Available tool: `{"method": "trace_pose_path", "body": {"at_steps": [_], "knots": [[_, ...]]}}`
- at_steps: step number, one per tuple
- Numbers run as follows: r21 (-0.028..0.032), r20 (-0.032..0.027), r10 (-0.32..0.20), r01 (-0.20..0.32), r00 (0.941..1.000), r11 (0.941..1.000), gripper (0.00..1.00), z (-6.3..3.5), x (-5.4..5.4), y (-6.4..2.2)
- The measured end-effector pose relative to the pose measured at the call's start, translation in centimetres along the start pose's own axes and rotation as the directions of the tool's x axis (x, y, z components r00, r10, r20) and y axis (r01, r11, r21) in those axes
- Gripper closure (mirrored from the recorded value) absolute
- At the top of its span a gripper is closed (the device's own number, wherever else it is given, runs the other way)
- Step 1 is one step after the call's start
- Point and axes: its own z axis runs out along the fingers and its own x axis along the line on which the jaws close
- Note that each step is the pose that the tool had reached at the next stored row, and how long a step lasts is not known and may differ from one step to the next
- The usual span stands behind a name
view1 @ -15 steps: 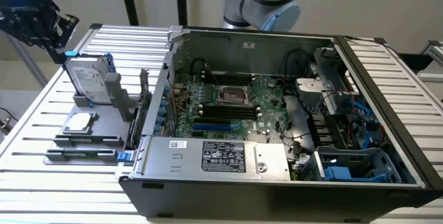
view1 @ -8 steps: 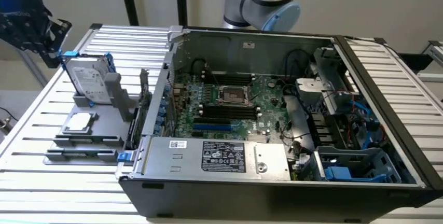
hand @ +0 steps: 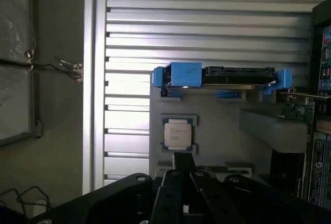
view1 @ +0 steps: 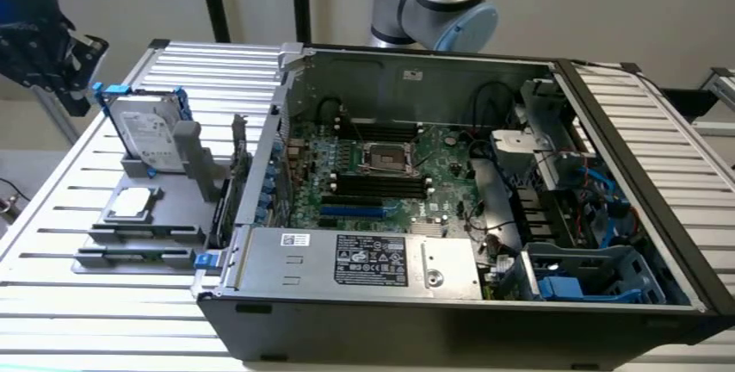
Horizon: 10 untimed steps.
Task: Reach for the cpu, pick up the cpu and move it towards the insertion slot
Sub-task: 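Pick up the cpu and move it towards the insertion slot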
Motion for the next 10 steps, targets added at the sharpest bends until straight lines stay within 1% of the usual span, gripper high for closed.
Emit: {"method": "trace_pose_path", "body": {"at_steps": [2, 5, 6, 7, 8, 9, 10], "knots": [[-0.0001, 0.0002, -0.001, 0.001, 1.0000, 1.0000, 0.88, 0.01, 0.02, -0.04], [0.0000, -0.0013, -0.002, 0.002, 1.0000, 1.0000, 0.70, 0.08, 0.03, -0.12], [-0.0001, -0.0022, -0.003, 0.003, 1.0000, 1.0000, 0.70, 0.12, 0.03, -0.15], [-0.0001, -0.0033, -0.003, 0.003, 1.0000, 1.0000, 0.64, 0.17, 0.02, -0.18], [-0.0002, -0.0049, -0.003, 0.003, 1.0000, 1.0000, 0.64, 0.23, 0.02, -0.21], [-0.0002, -0.0069, -0.004, 0.004, 1.0000, 1.0000, 0.53, 0.29, 0.02, -0.25], [-0.0003, -0.0090, -0.004, 0.004, 1.0000, 1.0000, 0.53, 0.38, 0.01, -0.28]]}}
